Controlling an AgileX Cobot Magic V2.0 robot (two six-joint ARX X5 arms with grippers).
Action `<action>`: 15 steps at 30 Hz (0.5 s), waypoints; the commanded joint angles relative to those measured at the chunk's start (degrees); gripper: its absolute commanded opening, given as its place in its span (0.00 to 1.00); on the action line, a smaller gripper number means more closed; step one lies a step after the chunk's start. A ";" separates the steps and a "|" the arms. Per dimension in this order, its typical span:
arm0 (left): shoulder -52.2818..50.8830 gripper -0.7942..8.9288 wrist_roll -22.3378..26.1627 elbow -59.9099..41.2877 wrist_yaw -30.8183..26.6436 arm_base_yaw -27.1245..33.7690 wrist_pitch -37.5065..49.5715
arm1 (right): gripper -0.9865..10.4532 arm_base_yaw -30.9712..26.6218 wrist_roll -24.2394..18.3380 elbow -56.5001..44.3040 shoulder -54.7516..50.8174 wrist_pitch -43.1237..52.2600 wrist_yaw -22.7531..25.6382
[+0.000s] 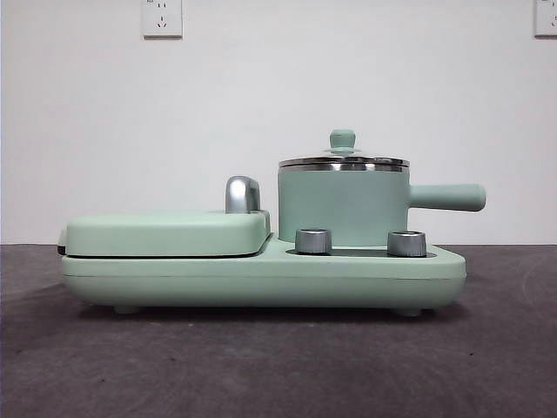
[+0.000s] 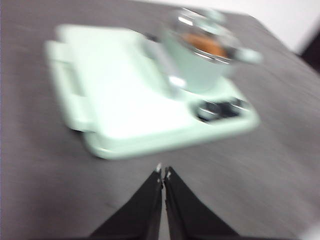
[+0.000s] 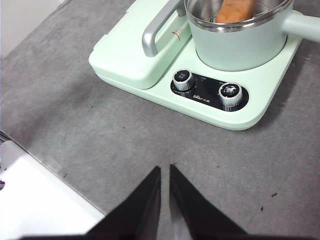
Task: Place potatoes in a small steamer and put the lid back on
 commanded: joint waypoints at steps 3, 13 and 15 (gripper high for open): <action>-7.56 0.09 10.51 -14.10 -0.15 11.10 13.35 | 0.11 0.31 -0.44 0.55 0.13 0.42 -0.02; -19.10 0.09 8.13 -38.42 -5.18 17.00 31.56 | 0.11 0.31 -0.44 0.55 0.13 0.42 0.00; -19.08 0.09 8.04 -39.93 -5.35 17.05 32.28 | 0.11 0.31 -0.44 0.57 0.11 0.37 -0.02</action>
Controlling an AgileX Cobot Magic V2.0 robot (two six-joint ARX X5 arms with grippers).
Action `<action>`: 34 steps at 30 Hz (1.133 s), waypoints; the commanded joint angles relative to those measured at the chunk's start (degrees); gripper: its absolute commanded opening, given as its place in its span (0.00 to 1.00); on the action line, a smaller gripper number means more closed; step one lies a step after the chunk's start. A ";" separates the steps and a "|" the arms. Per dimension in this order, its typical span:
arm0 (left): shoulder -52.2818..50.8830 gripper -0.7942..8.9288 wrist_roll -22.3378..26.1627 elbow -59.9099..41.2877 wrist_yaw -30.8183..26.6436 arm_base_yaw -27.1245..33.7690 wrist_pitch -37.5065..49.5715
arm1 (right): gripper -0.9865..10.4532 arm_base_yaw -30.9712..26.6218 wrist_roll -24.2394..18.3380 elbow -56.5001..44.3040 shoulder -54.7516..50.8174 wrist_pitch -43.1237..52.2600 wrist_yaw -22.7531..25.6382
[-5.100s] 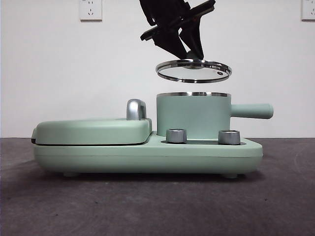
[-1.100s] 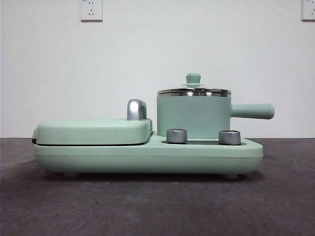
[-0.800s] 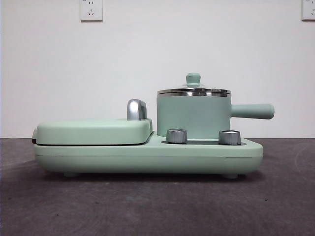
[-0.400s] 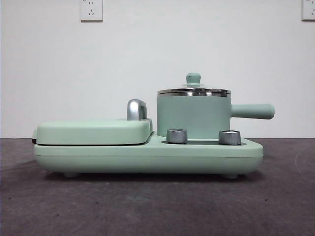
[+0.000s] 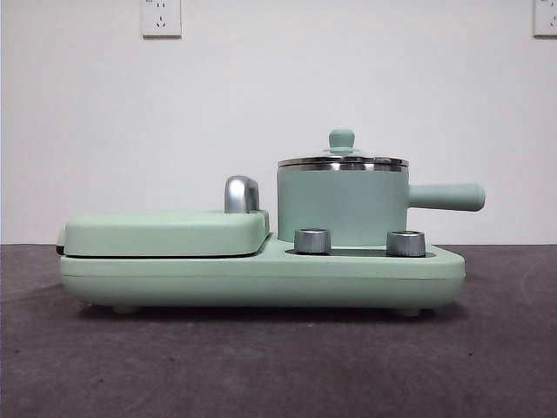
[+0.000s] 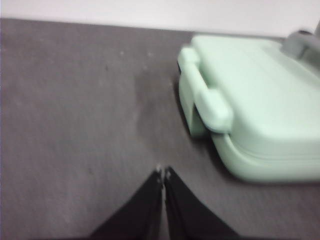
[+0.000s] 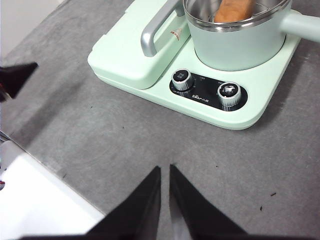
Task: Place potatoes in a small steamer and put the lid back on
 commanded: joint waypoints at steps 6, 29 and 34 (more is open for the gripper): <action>-0.26 0.09 -0.59 -1.86 -0.72 0.15 1.49 | 0.11 0.31 -0.44 0.59 0.11 0.37 -0.04; -0.26 0.09 -0.59 -1.86 -0.72 0.15 1.49 | 0.11 -10.95 -0.63 -14.25 -6.73 20.20 -3.06; -0.26 0.09 -0.59 -1.86 -0.72 0.15 1.49 | 0.11 -19.32 -5.79 -31.89 -14.32 43.39 -0.09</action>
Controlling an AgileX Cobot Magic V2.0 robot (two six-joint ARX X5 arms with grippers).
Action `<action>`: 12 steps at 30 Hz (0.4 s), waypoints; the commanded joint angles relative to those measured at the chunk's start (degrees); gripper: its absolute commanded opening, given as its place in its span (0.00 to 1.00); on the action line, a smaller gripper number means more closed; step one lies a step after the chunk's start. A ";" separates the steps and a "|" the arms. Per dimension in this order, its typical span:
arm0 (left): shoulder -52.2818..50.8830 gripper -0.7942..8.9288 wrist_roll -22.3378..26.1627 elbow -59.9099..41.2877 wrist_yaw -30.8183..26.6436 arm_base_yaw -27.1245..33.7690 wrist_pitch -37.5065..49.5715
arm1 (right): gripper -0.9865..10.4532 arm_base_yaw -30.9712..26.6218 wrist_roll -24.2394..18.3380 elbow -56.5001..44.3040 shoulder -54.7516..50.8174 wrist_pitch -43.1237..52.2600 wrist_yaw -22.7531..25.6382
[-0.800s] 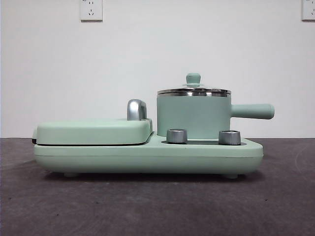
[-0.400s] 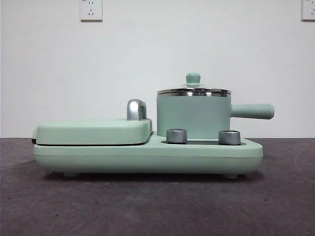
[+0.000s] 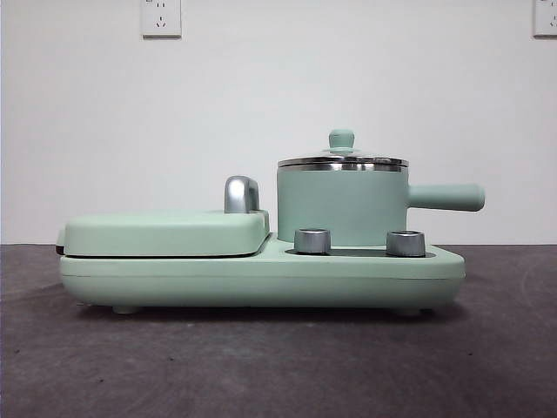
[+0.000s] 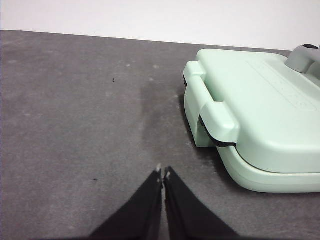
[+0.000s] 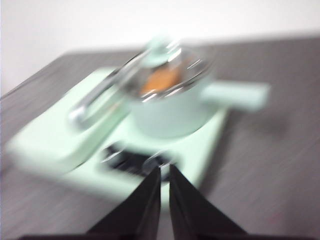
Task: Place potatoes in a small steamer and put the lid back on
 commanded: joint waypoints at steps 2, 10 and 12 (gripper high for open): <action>-0.07 0.09 -0.31 -1.01 0.00 0.04 -0.28 | 0.11 -4.79 -6.23 -12.17 -5.66 15.58 3.61; -0.07 0.09 -0.31 -1.01 0.00 0.04 -0.28 | 0.11 -10.08 -6.60 -23.56 -14.27 17.59 11.26; -0.07 0.09 -0.31 -1.01 0.00 0.04 -0.28 | 0.11 -10.73 -6.64 -24.13 -14.99 16.50 12.61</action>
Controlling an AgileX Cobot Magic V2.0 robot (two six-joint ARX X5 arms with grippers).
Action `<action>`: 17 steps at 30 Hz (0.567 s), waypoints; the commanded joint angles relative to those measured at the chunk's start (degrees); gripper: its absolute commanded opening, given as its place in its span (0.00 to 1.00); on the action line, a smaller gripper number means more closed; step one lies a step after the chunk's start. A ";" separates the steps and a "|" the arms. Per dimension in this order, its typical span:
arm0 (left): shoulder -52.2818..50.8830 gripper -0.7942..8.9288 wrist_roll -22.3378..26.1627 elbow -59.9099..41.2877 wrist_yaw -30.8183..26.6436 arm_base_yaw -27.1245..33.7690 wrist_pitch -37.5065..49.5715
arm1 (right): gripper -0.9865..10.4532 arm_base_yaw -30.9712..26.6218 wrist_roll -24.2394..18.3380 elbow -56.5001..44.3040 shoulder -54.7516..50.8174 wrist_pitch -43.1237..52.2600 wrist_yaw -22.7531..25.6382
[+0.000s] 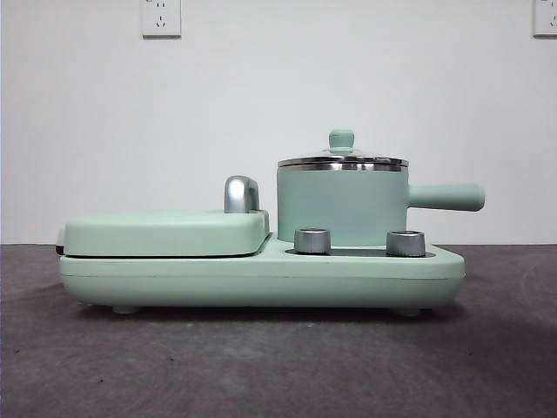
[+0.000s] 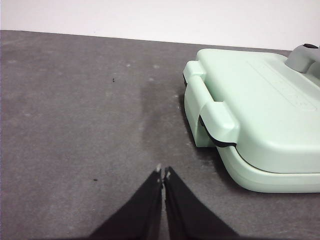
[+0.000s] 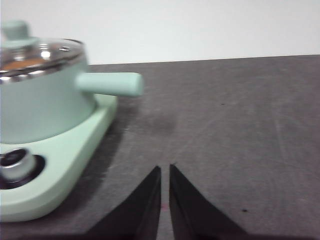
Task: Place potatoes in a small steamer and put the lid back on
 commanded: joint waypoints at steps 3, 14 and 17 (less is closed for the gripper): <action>-0.07 0.09 -0.31 -1.01 0.00 0.04 -0.28 | 0.11 -1.01 -0.70 -0.26 -0.63 -2.43 2.69; -0.07 0.09 -0.31 -1.01 0.00 0.04 -0.28 | 0.11 -0.50 -1.07 -0.26 -0.63 -3.72 3.69; -0.07 0.09 -0.31 -1.01 0.00 0.04 -0.28 | 0.11 -0.50 -1.07 -0.26 -0.63 -2.89 3.72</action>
